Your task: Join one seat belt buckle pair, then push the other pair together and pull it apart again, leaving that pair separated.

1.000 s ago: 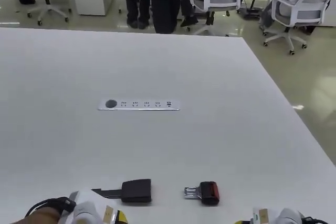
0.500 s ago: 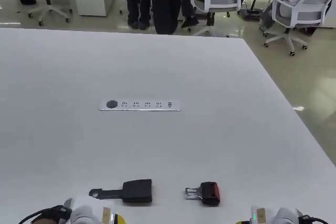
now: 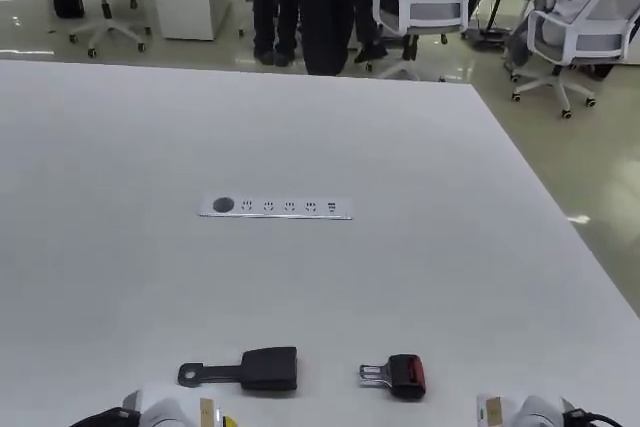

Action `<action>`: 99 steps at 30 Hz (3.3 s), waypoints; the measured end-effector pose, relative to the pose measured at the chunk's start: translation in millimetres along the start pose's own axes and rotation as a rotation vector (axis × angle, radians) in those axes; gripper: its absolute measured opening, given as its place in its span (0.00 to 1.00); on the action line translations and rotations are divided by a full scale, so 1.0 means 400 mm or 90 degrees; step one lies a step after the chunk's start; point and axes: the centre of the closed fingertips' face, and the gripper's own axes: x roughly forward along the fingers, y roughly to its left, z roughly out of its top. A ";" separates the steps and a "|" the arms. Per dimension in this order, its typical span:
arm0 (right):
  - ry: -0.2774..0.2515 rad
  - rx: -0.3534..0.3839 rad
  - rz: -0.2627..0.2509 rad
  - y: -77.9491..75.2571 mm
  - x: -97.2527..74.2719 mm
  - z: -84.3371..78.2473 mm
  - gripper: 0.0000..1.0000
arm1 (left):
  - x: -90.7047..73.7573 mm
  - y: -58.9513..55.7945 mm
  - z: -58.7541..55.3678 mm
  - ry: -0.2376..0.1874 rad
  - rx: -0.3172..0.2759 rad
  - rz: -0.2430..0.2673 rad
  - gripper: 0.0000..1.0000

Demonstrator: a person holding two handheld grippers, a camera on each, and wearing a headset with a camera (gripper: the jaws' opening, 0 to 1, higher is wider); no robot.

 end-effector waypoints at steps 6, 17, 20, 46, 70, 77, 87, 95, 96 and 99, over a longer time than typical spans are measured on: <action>0.007 -0.002 -0.001 -0.002 0.002 -0.004 0.34 | 0.003 0.002 -0.002 0.008 0.007 -0.007 0.34; 0.016 -0.017 0.005 -0.001 0.015 0.015 0.34 | 0.007 0.002 -0.004 0.018 0.012 -0.012 0.34; 0.012 -0.018 0.005 0.001 0.021 0.023 0.34 | 0.007 0.000 0.000 0.017 0.011 -0.012 0.34; -0.032 -0.025 0.005 0.013 0.094 0.145 0.35 | 0.009 0.001 -0.001 0.032 0.001 -0.006 0.34; -0.090 -0.049 0.026 0.051 0.159 0.277 0.35 | 0.011 -0.001 0.003 0.040 -0.010 0.001 0.34; -0.094 -0.045 0.026 0.049 0.167 0.275 0.34 | 0.013 -0.001 0.001 0.041 -0.004 0.001 0.34; -0.097 -0.041 0.029 0.054 0.175 0.283 0.34 | 0.016 0.001 -0.001 0.049 -0.002 -0.002 0.33; -0.119 -0.028 0.030 0.067 0.186 0.308 0.33 | 0.016 0.000 -0.001 0.053 0.004 -0.007 0.33; -0.119 -0.029 0.030 0.067 0.186 0.309 0.33 | 0.015 0.001 -0.003 0.053 0.003 -0.006 0.33; -0.118 -0.032 0.032 0.067 0.187 0.313 0.33 | 0.014 0.001 -0.003 0.049 0.001 -0.006 0.33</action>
